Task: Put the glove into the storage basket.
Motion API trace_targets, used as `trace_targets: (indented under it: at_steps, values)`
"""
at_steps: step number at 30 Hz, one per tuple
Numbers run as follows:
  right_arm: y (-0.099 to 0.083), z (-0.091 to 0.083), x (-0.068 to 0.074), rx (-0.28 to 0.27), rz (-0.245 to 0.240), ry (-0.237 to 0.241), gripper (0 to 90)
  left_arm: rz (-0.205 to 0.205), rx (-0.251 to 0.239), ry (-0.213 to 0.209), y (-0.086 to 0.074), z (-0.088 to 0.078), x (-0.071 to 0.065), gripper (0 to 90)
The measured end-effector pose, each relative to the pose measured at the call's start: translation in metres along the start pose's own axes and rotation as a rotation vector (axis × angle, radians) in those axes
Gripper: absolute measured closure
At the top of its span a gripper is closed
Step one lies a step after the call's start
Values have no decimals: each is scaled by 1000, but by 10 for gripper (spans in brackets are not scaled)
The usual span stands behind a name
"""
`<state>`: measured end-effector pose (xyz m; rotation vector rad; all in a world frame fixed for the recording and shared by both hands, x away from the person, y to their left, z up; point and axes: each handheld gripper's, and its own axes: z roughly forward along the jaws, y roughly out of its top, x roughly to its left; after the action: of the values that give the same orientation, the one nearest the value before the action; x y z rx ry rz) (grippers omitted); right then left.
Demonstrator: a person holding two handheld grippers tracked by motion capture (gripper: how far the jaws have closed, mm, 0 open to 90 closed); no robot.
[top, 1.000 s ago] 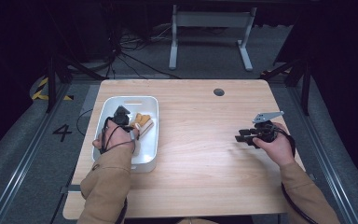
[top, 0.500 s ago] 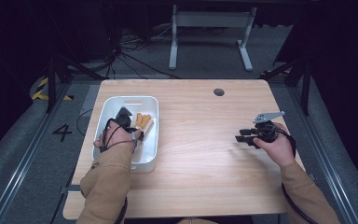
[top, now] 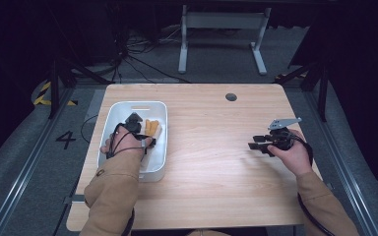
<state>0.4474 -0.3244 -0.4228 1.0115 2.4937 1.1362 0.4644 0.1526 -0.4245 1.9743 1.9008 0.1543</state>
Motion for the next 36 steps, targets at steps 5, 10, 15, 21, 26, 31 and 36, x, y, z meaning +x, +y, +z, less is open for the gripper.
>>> trace_targets:
  at_steps: [5,10,15,21,26,31,36]
  values:
    - [0,0,0,0,1,1,559,24,35,-2,2,-2,0,239]
    - [-1,1,-1,3,6,6,556,46,59,-2,4,-9,2,242]
    - [-2,1,-1,-1,10,4,552,64,69,8,6,-17,3,250]
    - [-2,0,-1,-4,9,1,552,65,56,6,8,-26,3,252]
    - [-2,1,-2,-4,17,0,550,91,19,13,12,-39,1,269]
    - [-2,0,-2,-8,13,2,549,102,15,34,15,-49,0,269]
    - [-2,0,-2,-7,21,1,544,125,-7,41,16,-58,-3,271]
